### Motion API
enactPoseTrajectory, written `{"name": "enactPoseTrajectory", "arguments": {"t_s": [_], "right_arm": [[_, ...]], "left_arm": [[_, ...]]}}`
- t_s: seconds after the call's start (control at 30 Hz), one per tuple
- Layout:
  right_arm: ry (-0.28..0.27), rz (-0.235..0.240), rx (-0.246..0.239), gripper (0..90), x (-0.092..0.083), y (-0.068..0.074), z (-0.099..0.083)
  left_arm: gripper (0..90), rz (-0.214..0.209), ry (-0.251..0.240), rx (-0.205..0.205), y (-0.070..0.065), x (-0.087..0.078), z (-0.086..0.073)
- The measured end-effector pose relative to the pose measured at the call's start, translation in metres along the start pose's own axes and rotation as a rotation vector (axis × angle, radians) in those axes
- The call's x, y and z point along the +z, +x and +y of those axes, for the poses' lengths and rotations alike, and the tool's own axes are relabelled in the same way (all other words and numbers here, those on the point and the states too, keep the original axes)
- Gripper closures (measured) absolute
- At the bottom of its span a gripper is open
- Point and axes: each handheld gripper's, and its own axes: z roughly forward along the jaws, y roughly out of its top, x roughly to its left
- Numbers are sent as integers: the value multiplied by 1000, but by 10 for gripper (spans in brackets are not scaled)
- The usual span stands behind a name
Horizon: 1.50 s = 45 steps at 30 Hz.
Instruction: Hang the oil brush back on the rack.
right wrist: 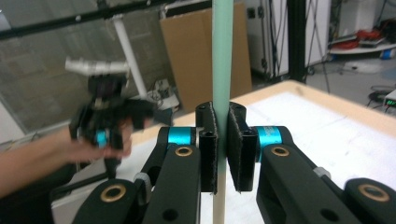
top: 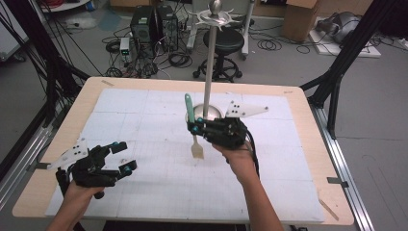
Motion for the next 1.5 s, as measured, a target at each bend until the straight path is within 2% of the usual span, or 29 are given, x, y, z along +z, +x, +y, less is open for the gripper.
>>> {"name": "enactPoseTrajectory", "arguments": {"t_s": [0.17,0.3,0.47,0.5,0.83,0.97,1.1,1.27,1.5], "right_arm": [[-18,-10,-7,840,1,-10,16],[-49,-4,6,839,-2,-27,29],[-72,-36,19,839,1,-41,41],[-72,-36,19,839,1,-41,41],[-114,-156,-8,839,21,-47,74],[-124,-171,-14,840,25,-46,82],[-125,-157,-15,839,21,-48,84],[-117,-108,-21,840,9,-54,86],[-111,-69,-12,840,-8,-69,86]], "left_arm": [[170,14,21,3,4,-5,-10],[174,14,36,19,3,-4,-13],[175,16,38,26,3,-3,-13],[175,16,38,26,3,-3,-13],[175,-2,42,24,4,-6,-15],[175,-10,35,18,3,-7,-15],[176,-15,36,20,3,-7,-15],[177,-13,34,15,3,-6,-16],[177,-13,45,17,4,-4,-16]]}}
